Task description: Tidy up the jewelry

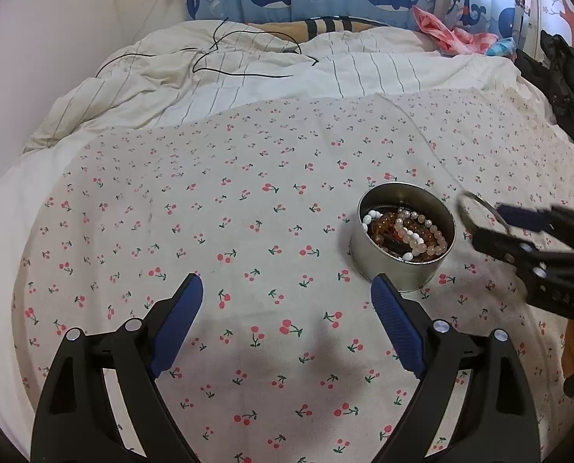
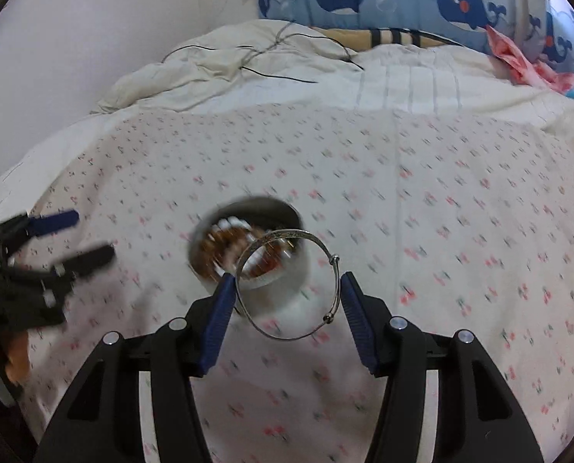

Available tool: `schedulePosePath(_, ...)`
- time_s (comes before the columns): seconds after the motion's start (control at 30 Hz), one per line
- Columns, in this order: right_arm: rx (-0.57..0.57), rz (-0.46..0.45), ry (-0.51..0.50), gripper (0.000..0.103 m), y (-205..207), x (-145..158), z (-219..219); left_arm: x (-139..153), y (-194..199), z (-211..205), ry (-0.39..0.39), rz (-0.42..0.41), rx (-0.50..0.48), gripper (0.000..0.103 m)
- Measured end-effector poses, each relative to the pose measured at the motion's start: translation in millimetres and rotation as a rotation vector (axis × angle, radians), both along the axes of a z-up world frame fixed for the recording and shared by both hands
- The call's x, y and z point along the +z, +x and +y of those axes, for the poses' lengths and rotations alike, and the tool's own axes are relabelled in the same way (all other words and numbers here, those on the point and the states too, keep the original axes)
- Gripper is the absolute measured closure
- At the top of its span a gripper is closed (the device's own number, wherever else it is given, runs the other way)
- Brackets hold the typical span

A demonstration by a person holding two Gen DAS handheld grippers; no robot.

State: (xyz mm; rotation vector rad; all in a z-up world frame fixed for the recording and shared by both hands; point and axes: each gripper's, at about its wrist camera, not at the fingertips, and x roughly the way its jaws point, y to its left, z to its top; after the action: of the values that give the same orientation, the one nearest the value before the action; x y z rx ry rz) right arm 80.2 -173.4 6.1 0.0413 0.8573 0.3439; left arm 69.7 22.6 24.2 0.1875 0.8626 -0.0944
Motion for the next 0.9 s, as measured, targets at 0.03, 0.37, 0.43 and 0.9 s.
schedulePosePath(0.03,0.016,0.003,-0.007,0.048,7.0,-0.1,10.6,-0.5,-0.1,-0.3,0.003,0.002,-0.002,0.018)
schedulePosePath(0.37,0.028,0.019,-0.078,0.047,26.8,-14.7,44.5,-2.4,0.9,-0.9,0.015,0.009,-0.005,0.016)
schedulePosePath(0.43,0.010,-0.019,-0.076,0.040,7.6,-3.9,32.7,-1.8,0.1,-1.3,0.012,0.009,-0.007,0.016)
schedulePosePath(0.9,-0.218,-0.153,-0.072,0.017,-94.1,0.4,-17.9,5.4,-19.8,-22.2,-0.025,-0.073,-0.029,0.015)
